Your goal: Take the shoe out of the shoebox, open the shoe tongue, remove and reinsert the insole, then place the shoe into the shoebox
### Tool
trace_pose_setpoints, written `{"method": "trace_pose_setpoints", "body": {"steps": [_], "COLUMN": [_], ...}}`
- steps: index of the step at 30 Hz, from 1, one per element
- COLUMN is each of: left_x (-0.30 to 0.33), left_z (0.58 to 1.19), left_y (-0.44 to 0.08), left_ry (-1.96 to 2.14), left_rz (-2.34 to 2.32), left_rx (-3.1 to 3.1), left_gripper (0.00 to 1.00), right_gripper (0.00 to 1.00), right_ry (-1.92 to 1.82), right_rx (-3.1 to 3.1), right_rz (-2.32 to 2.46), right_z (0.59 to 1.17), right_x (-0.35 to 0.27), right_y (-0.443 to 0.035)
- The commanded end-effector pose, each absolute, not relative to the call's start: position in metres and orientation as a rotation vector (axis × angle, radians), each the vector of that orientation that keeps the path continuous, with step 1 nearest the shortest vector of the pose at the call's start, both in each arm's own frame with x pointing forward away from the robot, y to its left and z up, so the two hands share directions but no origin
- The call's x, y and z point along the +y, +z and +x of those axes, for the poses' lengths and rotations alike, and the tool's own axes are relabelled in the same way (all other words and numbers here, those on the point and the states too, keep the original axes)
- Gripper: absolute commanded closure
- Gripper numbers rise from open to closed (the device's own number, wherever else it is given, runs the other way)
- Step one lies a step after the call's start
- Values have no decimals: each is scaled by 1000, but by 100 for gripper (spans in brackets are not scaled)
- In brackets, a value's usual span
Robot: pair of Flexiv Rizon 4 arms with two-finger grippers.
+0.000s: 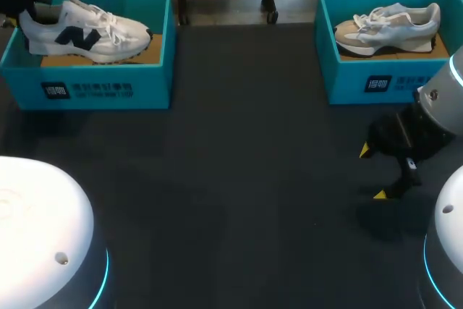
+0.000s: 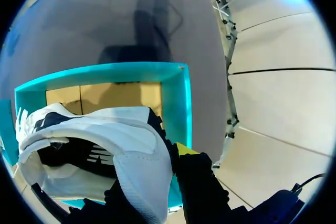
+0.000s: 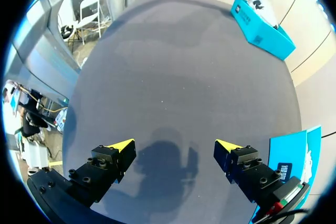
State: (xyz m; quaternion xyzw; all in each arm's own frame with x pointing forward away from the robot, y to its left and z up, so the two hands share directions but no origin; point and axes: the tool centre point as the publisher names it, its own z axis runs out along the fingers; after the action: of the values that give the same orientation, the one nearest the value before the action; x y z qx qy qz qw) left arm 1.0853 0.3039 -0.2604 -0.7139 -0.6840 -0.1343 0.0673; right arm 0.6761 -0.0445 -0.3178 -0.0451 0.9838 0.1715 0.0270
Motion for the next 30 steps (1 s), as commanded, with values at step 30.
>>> {"method": "trace_pose_setpoints", "body": {"steps": [30], "left_x": [297], "left_z": [1062], "left_y": [-334], "left_ry": [-276], "left_rz": [-2129], "left_rx": [-2034], "left_gripper": [100], "right_gripper": [0], "right_ry": [527], "right_rx": [3037], "right_rz": [-140], "right_z": [675], "right_x": [-45], "right_y": [-318]}}
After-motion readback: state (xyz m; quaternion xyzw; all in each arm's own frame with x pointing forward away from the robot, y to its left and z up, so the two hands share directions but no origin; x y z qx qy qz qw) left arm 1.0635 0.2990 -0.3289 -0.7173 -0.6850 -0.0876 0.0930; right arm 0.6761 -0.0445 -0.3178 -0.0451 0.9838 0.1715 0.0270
